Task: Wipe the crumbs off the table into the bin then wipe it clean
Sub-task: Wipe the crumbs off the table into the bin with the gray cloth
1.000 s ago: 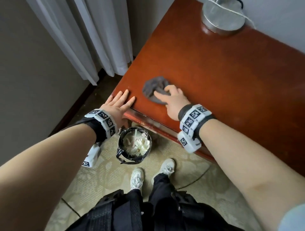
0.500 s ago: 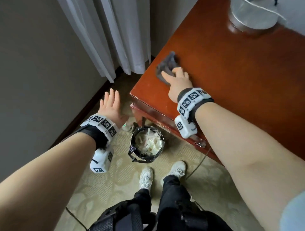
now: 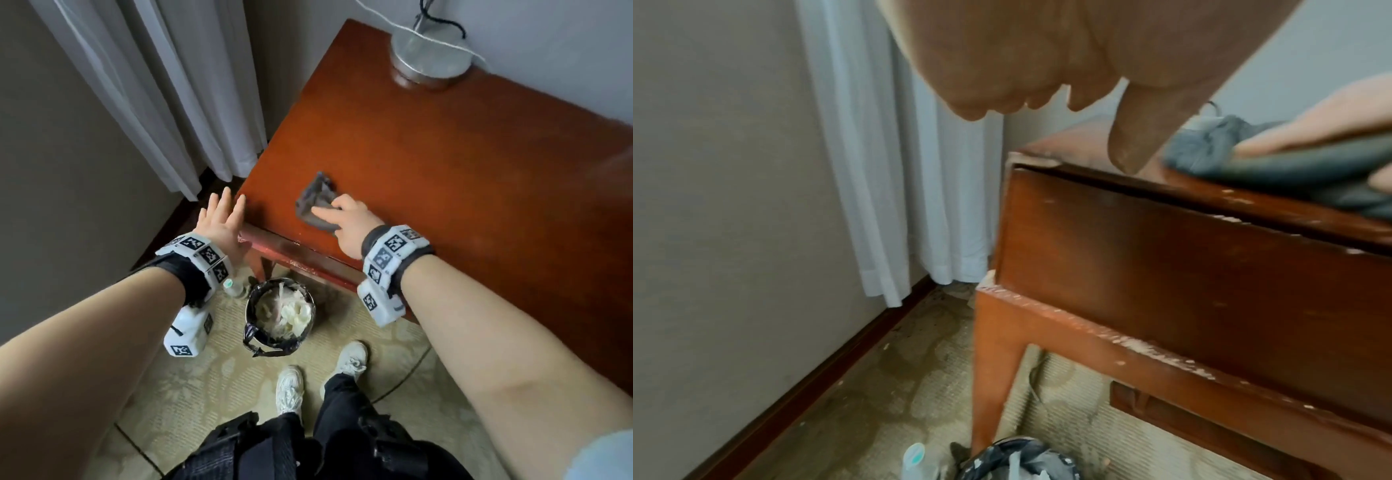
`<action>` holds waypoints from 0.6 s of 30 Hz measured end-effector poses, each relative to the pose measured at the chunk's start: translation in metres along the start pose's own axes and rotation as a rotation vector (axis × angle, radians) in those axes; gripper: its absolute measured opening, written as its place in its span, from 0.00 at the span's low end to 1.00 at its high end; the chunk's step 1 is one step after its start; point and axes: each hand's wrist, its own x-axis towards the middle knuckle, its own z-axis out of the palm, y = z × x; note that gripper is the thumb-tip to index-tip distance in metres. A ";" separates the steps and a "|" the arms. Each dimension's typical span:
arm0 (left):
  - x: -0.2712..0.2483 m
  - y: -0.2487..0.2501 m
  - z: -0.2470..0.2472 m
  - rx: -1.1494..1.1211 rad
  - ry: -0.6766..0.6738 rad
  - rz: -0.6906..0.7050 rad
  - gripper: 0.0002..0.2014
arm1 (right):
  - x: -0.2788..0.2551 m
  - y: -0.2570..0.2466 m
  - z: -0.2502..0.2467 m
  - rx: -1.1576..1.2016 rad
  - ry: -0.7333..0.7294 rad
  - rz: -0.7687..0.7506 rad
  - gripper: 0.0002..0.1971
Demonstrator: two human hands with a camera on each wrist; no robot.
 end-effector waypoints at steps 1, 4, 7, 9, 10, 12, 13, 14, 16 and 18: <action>0.004 0.011 0.001 0.014 0.010 0.037 0.41 | -0.009 0.005 0.013 0.002 -0.031 -0.033 0.34; 0.012 0.045 0.004 0.086 -0.037 0.130 0.39 | -0.050 0.026 0.031 0.031 -0.091 -0.085 0.33; 0.012 0.077 0.010 0.168 -0.111 0.231 0.36 | -0.097 0.070 0.028 0.008 -0.155 0.018 0.31; 0.011 0.093 0.014 0.204 -0.152 0.265 0.36 | -0.132 0.099 0.020 0.097 -0.082 0.157 0.30; 0.011 0.099 0.015 0.212 -0.170 0.273 0.35 | -0.148 0.112 0.014 0.160 0.003 0.230 0.29; 0.011 0.108 0.018 0.230 -0.205 0.288 0.35 | -0.175 0.138 0.000 0.276 0.293 0.466 0.27; 0.011 0.112 0.020 0.242 -0.214 0.294 0.34 | -0.184 0.150 -0.007 0.317 0.463 0.627 0.27; 0.011 0.115 0.022 0.256 -0.217 0.298 0.34 | -0.190 0.161 -0.011 0.339 0.582 0.804 0.26; 0.010 0.120 0.025 0.273 -0.209 0.294 0.33 | -0.192 0.174 -0.007 0.363 0.557 1.116 0.28; 0.007 0.122 0.026 0.265 -0.203 0.281 0.34 | -0.185 0.167 0.006 0.357 0.421 1.171 0.30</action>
